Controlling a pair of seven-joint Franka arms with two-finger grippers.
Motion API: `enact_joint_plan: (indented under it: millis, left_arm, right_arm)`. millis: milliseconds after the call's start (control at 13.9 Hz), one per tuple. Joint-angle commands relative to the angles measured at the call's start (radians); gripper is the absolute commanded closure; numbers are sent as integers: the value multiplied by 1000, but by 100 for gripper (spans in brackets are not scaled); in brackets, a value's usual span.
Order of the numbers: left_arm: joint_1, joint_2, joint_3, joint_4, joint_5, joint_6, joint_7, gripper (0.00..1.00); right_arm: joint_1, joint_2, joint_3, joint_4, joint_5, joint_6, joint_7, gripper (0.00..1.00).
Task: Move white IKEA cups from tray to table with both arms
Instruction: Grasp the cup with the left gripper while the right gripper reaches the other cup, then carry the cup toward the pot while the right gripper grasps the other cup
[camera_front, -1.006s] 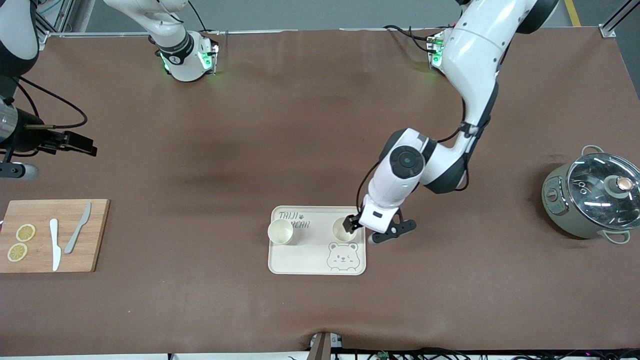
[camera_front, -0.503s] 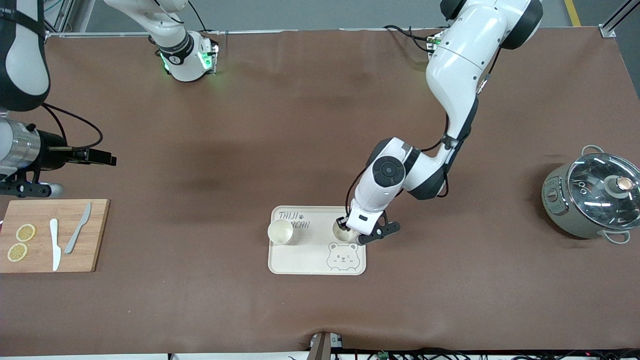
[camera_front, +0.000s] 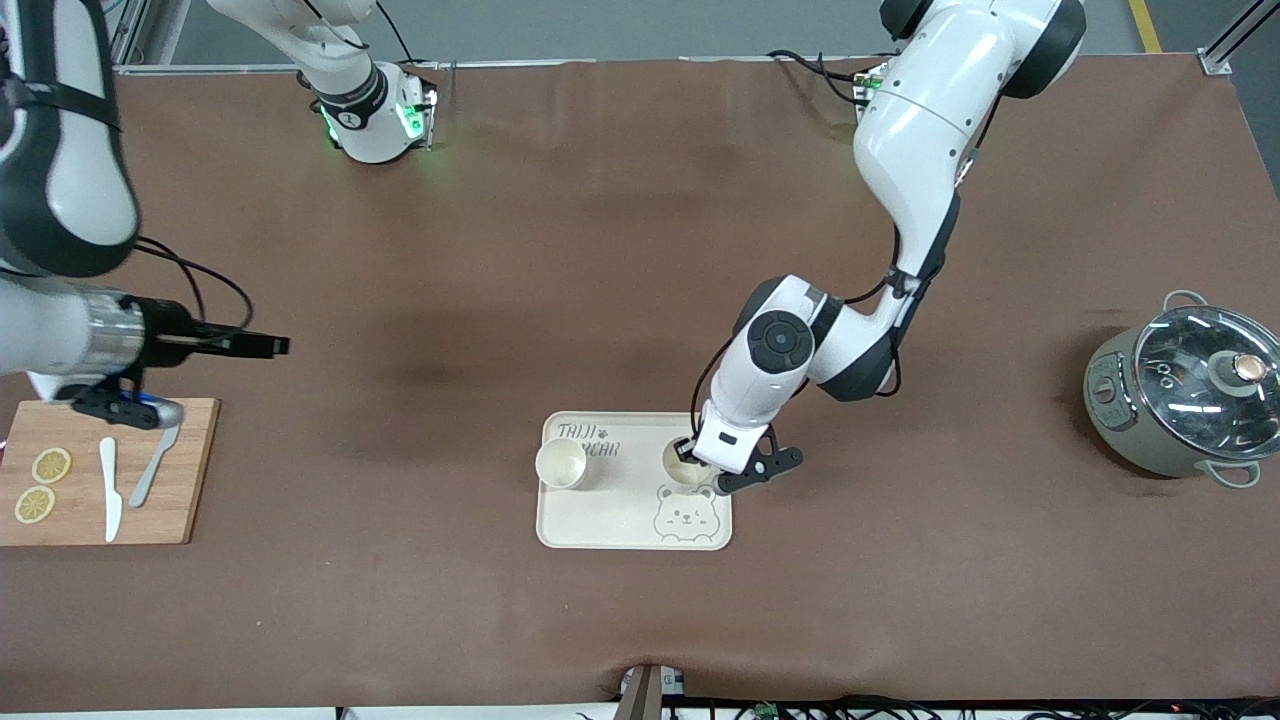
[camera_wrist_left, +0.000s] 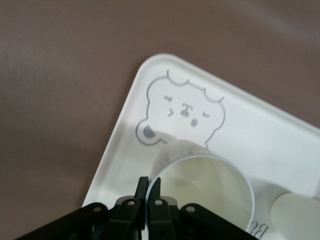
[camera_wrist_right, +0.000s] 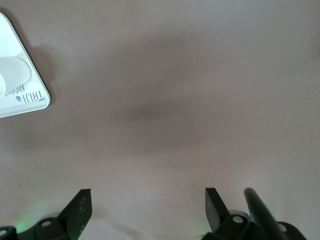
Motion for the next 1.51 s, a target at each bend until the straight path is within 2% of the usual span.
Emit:
enact_joint_plan:
  millis: [0, 72, 216, 287, 503, 1006, 1293, 1437]
  left_arm:
    - [3, -93, 30, -9, 12, -65, -9, 100]
    - [10, -125, 44, -9, 12, -107, -9, 100]
    - [61, -201, 52, -16, 15, -179, -5, 100]
    - [84, -228, 52, -16, 13, -234, 4, 100]
    - [179, -315, 35, -111, -7, -299, 14, 100]
    - [321, -444, 35, -421, -5, -291, 18, 100]
    - [389, -472, 35, -600, 10, -151, 50, 100]
    - [415, -472, 35, -639, 10, -123, 93, 100]
  right_arm:
    - [65, 35, 0, 7, 18, 41, 92, 0]
    - [85, 35, 0, 8, 23, 44, 103, 0]
    - [121, 40, -1, 10, 111, 88, 147, 0]
    - [132, 52, 0, 7, 127, 128, 172, 0]
    - [183, 92, 0, 7, 132, 220, 268, 0]
    - [332, 230, -6, 10, 109, 544, 488, 0]
    - [404, 308, -9, 19, 95, 688, 592, 0]
    - [413, 344, -9, 19, 92, 795, 620, 0]
